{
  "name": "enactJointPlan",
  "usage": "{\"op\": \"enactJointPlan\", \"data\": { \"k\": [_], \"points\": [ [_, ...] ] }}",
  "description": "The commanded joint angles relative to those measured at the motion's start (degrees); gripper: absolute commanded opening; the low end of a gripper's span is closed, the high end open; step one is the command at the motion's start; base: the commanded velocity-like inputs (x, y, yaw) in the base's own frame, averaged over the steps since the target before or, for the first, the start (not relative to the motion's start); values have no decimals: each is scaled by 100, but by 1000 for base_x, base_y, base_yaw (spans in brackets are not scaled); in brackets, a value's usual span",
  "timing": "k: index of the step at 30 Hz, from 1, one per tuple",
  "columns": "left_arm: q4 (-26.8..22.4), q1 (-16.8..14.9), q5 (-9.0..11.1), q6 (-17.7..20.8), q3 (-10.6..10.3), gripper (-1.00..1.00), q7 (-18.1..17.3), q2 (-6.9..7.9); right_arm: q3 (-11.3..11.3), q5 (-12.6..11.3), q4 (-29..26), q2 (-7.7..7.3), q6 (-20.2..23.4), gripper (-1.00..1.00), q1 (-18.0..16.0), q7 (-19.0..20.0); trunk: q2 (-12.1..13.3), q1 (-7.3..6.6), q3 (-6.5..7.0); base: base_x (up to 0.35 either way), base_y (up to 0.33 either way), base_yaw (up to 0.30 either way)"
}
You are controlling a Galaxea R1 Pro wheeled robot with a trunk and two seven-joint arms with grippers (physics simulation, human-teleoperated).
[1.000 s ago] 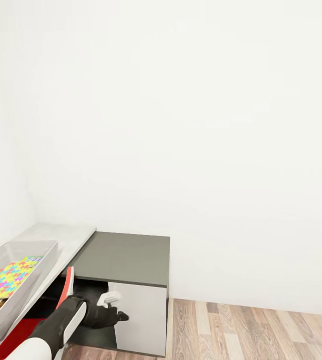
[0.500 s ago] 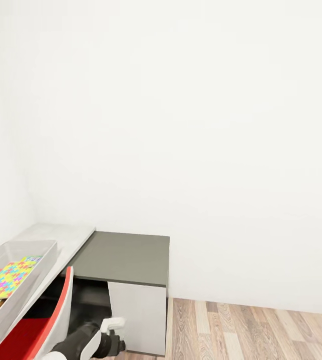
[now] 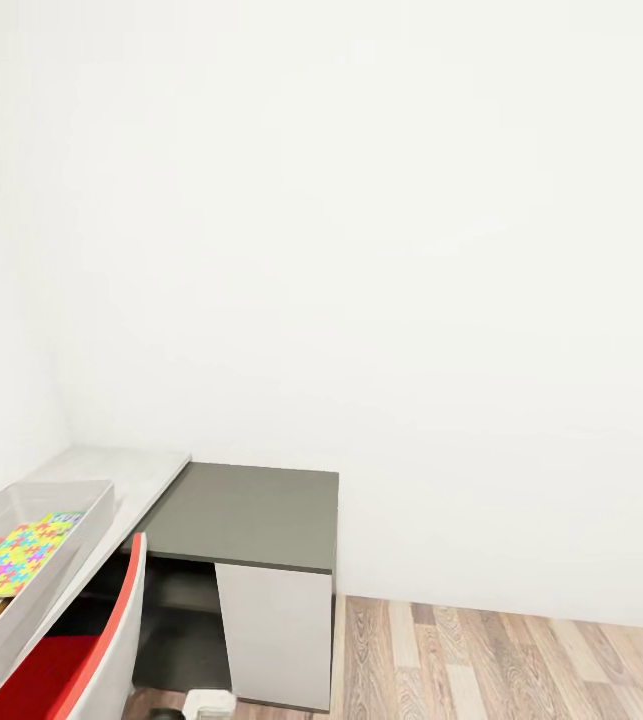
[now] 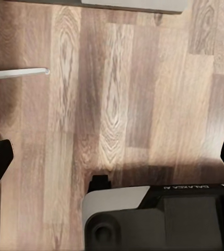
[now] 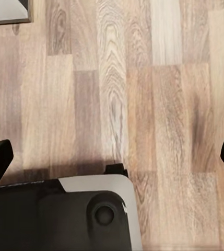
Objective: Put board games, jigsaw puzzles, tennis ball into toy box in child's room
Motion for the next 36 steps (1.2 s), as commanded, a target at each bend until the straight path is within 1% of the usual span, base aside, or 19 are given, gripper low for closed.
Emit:
{"op": "enactJointPlan", "data": {
  "k": [1, 5, 11, 15, 18, 20, 23, 26, 29, 30, 33, 34, 36],
  "points": [
    [-4, 27, 40, 16, -48, 100, 22, -1, -8, -5, -14, 7, 41, 100, 5, 18, -3, 2, -1, 0, 0, 0],
    [15, 166, -14, -90, -48, 100, 28, -3, 47, -13, -2, 16, 38, 100, 5, -51, -3, 2, -1, 0, 0, 0],
    [19, 349, -25, -314, -48, 100, 26, 1, 70, -18, 19, 19, 47, 100, 5, -69, -3, 2, -1, 0, 0, 0],
    [21, 519, -25, -452, -53, 100, 25, 12, 75, -17, 209, 19, 41, 100, 5, -79, -3, 2, -1, 0, 0, 0],
    [21, 625, -25, -491, -55, 100, 28, 28, 74, -20, 412, 20, 34, 100, 5, -85, -3, 2, -1, 0, 0, 0],
    [21, 761, -23, -517, -56, 100, 30, 50, 72, -25, 685, 20, 6, 100, 5, -90, -3, 2, -1, 0, 0, 0],
    [25, 852, -19, -526, -56, 100, 32, 69, 70, -28, 842, 20, -57, 100, 5, -103, -3, 2, -1, 0, 0, 0],
    [25, 1015, -17, -534, -58, 100, 32, 88, 66, -33, 1024, 20, -240, 100, 7, -183, -3, 2, -1, 0, 0, 0],
    [27, 1186, -16, -539, -61, 100, 33, 120, 65, -35, 1291, 20, -544, 100, 8, -352, -3, 2, -1, 0, 0, 0],
    [28, 1274, -16, -540, -63, 100, 33, 143, 64, -36, 1478, 20, -732, 100, 7, -471, -3, 2, -1, 0, 0, 0],
    [29, 1417, -16, -540, -64, 100, 34, 173, 58, -41, 1780, 20, -1007, 100, 6, -685, -3, 2, -1, 0, 0, 0],
    [29, 1511, -16, -541, -64, 100, 32, 193, 54, -42, 1962, 20, -1158, 100, 6, -836, -3, 2, -1, 0, 0, 0],
    [28, 1590, -16, -539, -65, 100, 31, 221, 51, -44, 2111, 20, -1273, 100, 6, -981, -3, 2, -1, 0, 0, 0]
  ]
}}
